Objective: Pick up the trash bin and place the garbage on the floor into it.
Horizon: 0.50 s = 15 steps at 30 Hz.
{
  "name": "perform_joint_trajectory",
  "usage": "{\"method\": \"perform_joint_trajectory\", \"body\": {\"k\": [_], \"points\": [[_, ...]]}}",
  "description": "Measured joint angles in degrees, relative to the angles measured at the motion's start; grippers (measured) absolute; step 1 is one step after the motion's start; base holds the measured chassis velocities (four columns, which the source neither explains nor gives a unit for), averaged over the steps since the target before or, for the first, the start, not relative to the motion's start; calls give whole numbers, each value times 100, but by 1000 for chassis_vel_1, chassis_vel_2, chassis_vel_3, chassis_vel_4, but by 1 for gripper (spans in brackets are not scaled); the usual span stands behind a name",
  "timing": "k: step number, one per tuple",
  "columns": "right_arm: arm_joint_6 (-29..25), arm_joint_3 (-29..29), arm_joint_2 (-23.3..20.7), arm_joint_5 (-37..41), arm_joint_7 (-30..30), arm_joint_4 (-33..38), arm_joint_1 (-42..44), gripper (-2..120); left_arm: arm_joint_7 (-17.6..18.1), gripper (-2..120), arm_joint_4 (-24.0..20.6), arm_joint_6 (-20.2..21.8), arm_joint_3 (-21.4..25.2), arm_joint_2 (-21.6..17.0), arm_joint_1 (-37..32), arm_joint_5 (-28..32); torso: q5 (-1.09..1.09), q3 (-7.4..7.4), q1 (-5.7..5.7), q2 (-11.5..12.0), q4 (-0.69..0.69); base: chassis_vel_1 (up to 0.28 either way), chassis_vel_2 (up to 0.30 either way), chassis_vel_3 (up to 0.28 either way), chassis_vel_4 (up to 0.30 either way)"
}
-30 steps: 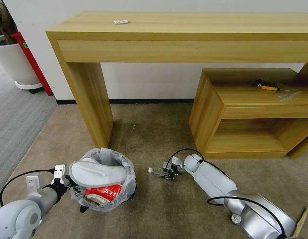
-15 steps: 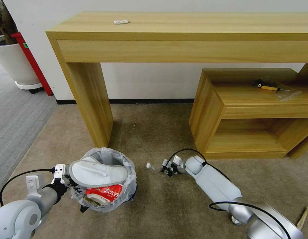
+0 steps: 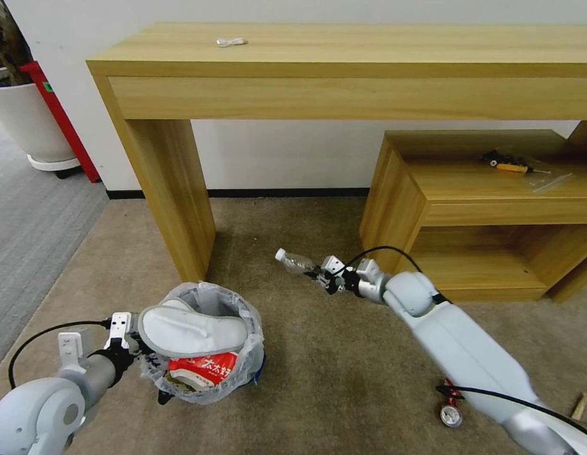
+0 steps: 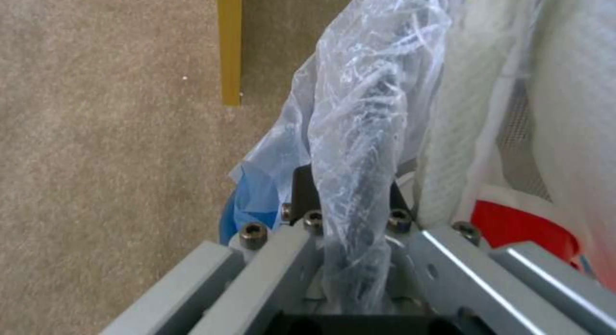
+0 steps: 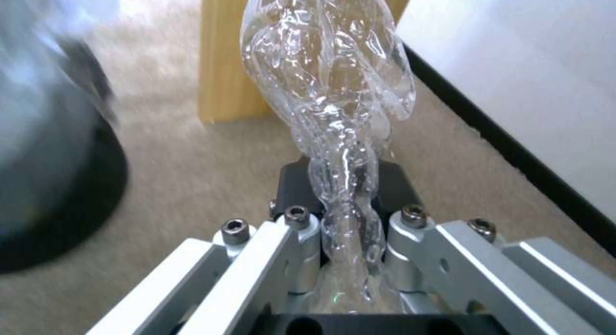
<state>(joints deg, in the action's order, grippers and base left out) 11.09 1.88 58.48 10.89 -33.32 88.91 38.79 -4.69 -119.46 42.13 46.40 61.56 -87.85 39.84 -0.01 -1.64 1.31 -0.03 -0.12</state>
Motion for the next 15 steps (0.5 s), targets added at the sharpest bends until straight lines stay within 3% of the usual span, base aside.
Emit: {"method": "perform_joint_trajectory", "body": {"k": [3, 5, 7, 15], "points": [[127, -8, -78, 196, 57, 356, 42, 8, 55, 0, 27, 0, -111, -35, 62, 6, -2, -2, 1, 0, 1, 0, 0, 0, 0], [482, 104, -88, 857, 266, 1184, 36, 8, 171, 0, 57, 0, -369, -140, 195, 97, 2, 0, 0, 0, -1, 0, 0, 0, 0], [659, 238, -8, 1171, 381, 1456, 1, 8, 215, 0, 81, -1, -500, -199, 260, 158, -1, 0, 0, 0, 0, 0, 0, 0, 0], [1140, 976, 616, 1759, 785, 1778, -189, 8, 395, 0, 135, -1, -835, -444, 417, 448, 1, 0, 0, 0, 2, 0, 0, 0, 0]]}}
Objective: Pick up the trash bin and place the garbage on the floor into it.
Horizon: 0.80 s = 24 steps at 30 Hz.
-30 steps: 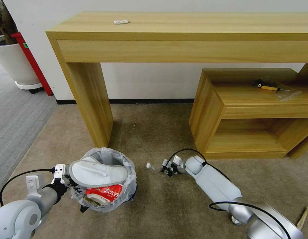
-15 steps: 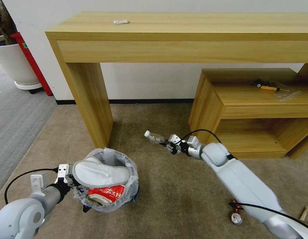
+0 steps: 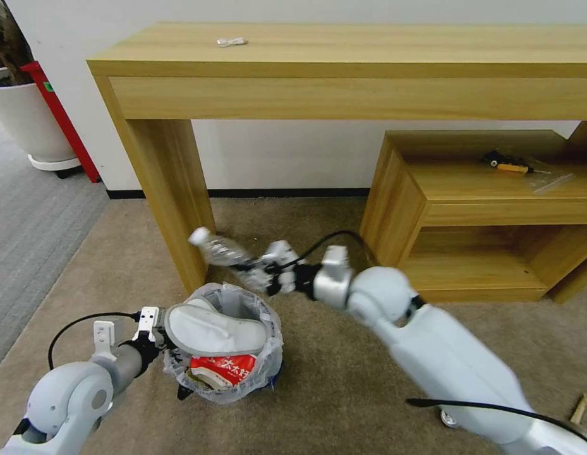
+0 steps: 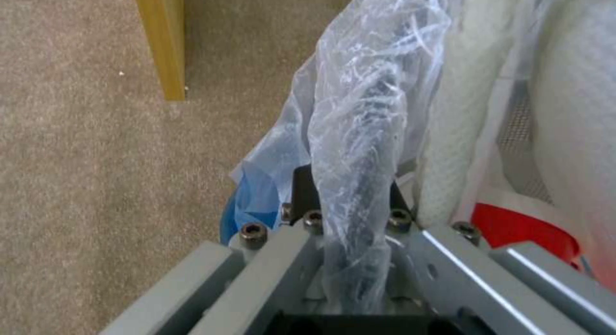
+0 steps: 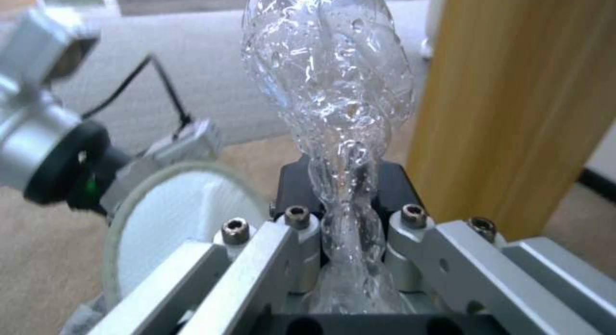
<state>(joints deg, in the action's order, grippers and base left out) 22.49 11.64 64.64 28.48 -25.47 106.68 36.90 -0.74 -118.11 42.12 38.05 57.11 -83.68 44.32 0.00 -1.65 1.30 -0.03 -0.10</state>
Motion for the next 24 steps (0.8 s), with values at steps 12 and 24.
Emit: {"method": "perform_joint_trajectory", "body": {"k": [12, 24], "points": [[-148, 655, 234, -609, 139, -641, 111, 8, 49, 0, 78, 0, -29, -254, 85, 221, -1, -1, 1, 0, -1, 0, 0, 0, 0], [-191, 875, 175, -600, 402, -711, 108, 38, 15, 0, 66, 1, 236, -228, -5, 261, -1, -1, 1, 0, 0, 0, 0, 0, 0]]}}
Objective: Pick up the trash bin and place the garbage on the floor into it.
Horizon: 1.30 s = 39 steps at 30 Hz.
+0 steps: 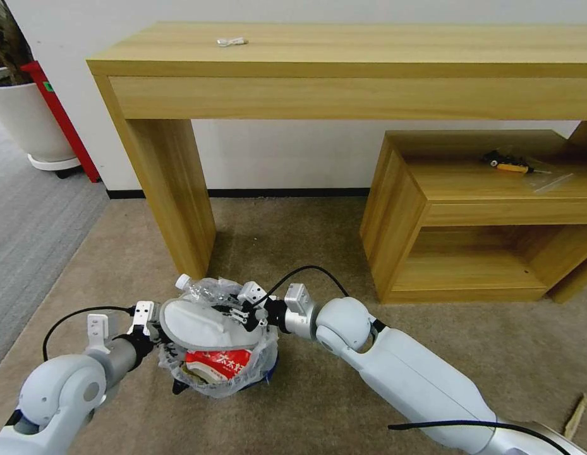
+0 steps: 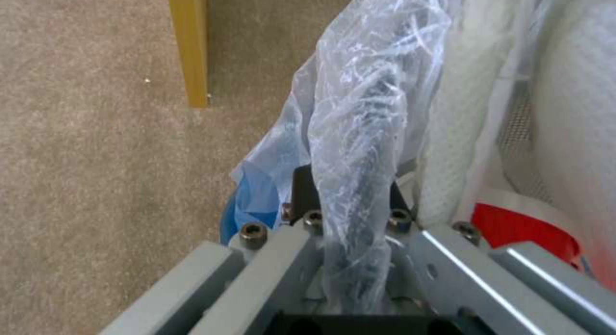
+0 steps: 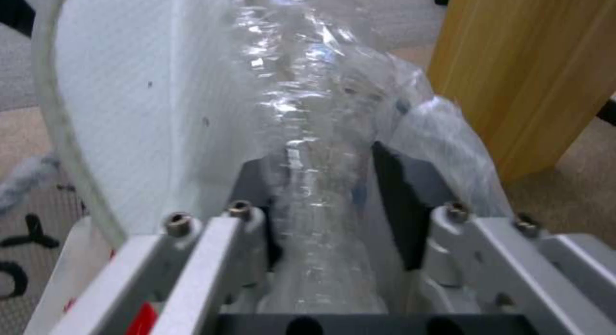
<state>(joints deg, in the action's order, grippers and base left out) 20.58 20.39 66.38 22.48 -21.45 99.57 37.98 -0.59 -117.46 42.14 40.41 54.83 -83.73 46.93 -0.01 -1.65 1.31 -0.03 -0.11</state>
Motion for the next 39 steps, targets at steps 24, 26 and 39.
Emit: {"method": "perform_joint_trajectory", "body": {"k": [24, 26, 39], "points": [[108, -81, -78, 62, 252, 349, 96, 100, -109, 0, -64, 0, 191, -24, -120, -51, -1, 0, 0, 0, 0, 0, 0, 0, 0], [106, -92, -96, 61, 250, 358, 91, 100, -119, 0, -64, 0, 193, -26, -125, -65, 0, 0, 0, 0, 0, 0, 0, 0, 0], [37, -332, -167, 11, 240, 470, 156, 100, -122, 0, -71, 1, 176, -61, -144, -78, -1, 0, 0, 0, 0, 0, 0, 0, 0]]}}
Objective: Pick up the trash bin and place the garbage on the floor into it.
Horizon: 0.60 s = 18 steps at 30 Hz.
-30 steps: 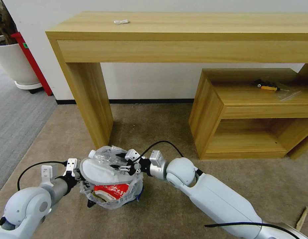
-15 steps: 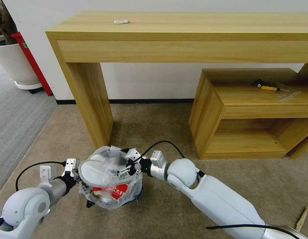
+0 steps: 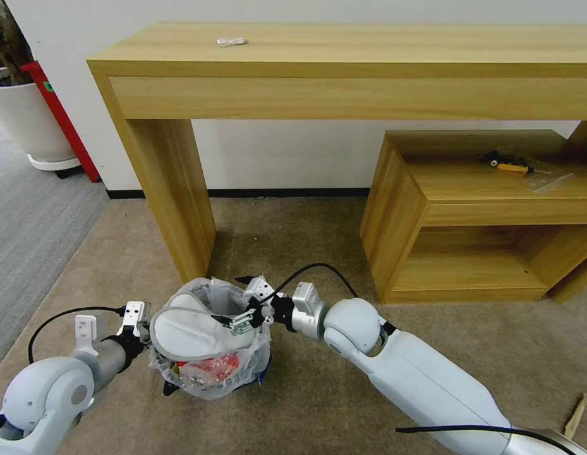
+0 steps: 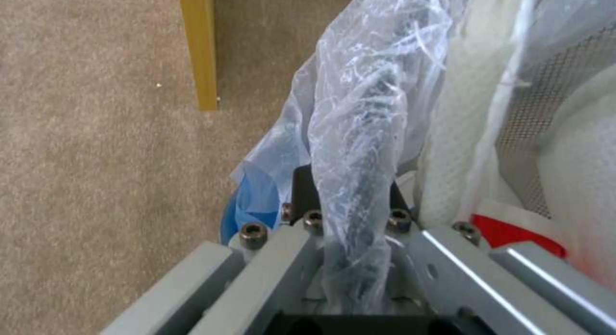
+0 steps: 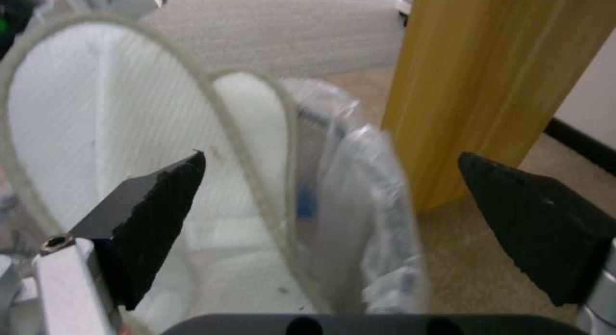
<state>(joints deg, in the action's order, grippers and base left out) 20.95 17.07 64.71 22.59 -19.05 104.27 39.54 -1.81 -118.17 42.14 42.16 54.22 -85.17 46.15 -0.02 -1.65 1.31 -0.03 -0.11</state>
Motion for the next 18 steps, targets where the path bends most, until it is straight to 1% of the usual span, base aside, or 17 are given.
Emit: {"method": "perform_joint_trajectory", "body": {"k": [4, 5, 9, 11, 12, 13, 16, 17, 18], "points": [[0, -144, -10, 7, 61, 124, 44, 100, -66, 0, 7, 0, 37, 18, -36, -15, 0, 0, 0, 0, 0, 0, 0, 0, 0], [0, -229, -30, 25, 158, 220, 88, 100, -93, 0, 35, 0, 53, 31, -47, -27, 0, 0, 0, 0, 0, 0, 0, 0, 0], [-5, -322, -81, 32, 258, 301, 147, 100, -96, 0, 57, 0, 71, 37, -62, -31, 0, 0, 0, 0, 0, 0, 0, 0, 0], [-77, -527, -267, -9, 403, 421, 289, 100, -152, 0, 66, 0, 115, 35, -100, -29, -1, 0, 0, 0, 0, 0, 0, 0, 0], [-77, -527, -267, -9, 403, 421, 289, 100, -152, 0, 66, 0, 115, 35, -100, -29, -1, 0, 0, 0, 0, 0, 0, 0, 0], [-106, -615, -329, -28, 440, 452, 352, 100, -188, 0, 68, 0, 136, 35, -113, -27, 0, 0, 0, 0, 0, 0, 0, 0, 0], [-215, -1260, -506, -143, 477, 522, 838, 100, -365, 0, 91, 0, 193, 42, -158, 4, -1, 0, 0, 0, 0, 0, 0, 0, 0], [-215, -1260, -506, -143, 477, 522, 838, 100, -365, 0, 91, 0, 193, 42, -158, 4, -1, 0, 0, 0, 0, 0, 0, 0, 0], [-283, -1554, -568, -219, 479, 524, 1072, 100, -415, 0, 96, 0, 196, 28, -165, 9, -1, 0, 0, 0, 0, 0, 0, 0, 0]]}}
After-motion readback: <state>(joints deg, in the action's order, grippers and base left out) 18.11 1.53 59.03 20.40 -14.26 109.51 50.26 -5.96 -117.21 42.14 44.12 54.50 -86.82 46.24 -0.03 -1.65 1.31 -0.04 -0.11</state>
